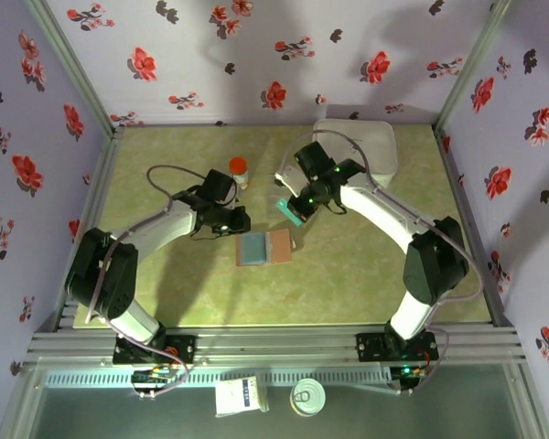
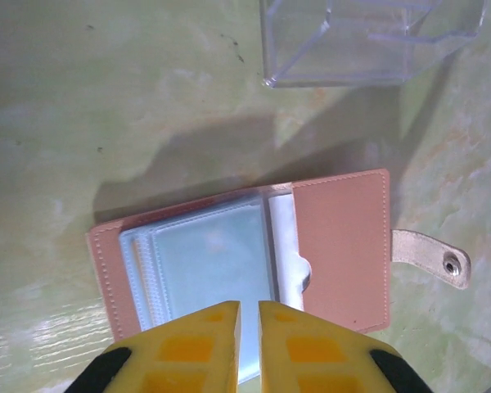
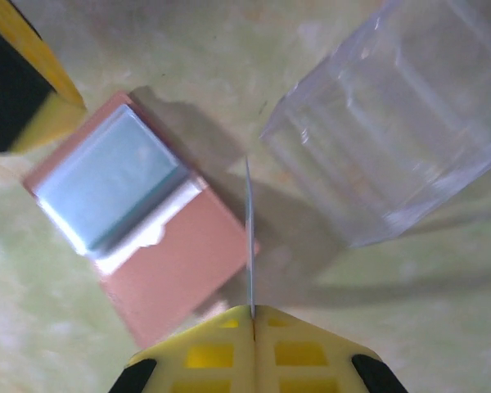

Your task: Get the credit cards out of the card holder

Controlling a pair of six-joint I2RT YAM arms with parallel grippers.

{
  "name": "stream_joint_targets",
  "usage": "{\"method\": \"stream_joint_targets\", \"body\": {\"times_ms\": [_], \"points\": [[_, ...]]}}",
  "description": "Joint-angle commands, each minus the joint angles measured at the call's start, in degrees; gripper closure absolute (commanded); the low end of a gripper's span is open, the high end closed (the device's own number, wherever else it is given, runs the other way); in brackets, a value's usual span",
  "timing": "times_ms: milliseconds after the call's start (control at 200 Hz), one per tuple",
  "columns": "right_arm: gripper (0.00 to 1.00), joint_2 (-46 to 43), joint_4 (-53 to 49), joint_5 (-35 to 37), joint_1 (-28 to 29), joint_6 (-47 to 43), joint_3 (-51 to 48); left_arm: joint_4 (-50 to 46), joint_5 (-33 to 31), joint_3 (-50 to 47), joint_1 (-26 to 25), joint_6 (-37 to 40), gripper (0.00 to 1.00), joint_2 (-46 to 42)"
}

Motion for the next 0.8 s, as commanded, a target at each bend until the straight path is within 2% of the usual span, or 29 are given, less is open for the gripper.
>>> {"method": "stream_joint_targets", "body": {"times_ms": [0, 175, 525, 635, 795], "points": [[1.00, 5.21, -8.52, 5.05, -0.44, -21.32, 6.54, 0.19, 0.51, -2.91, 1.22, -0.04, 0.86, -2.74], [1.00, 15.80, -18.21, 3.96, -1.65, -32.14, 21.65, -0.10, 0.60, -5.93, 2.85, 0.42, 0.87, -5.60], [1.00, 36.64, -35.51, -2.24, -3.91, -37.71, 51.77, -1.47, 0.92, -7.14, 4.18, 0.62, 0.87, -7.14], [1.00, 40.30, -38.49, -2.95, -4.18, -38.04, 55.94, -2.10, 0.95, -6.90, 4.46, 0.92, 0.87, -6.84], [1.00, 42.27, -39.73, -5.12, -4.18, -38.56, 56.12, -2.41, 1.10, -6.97, 4.68, 0.89, 0.87, -6.39]]}}
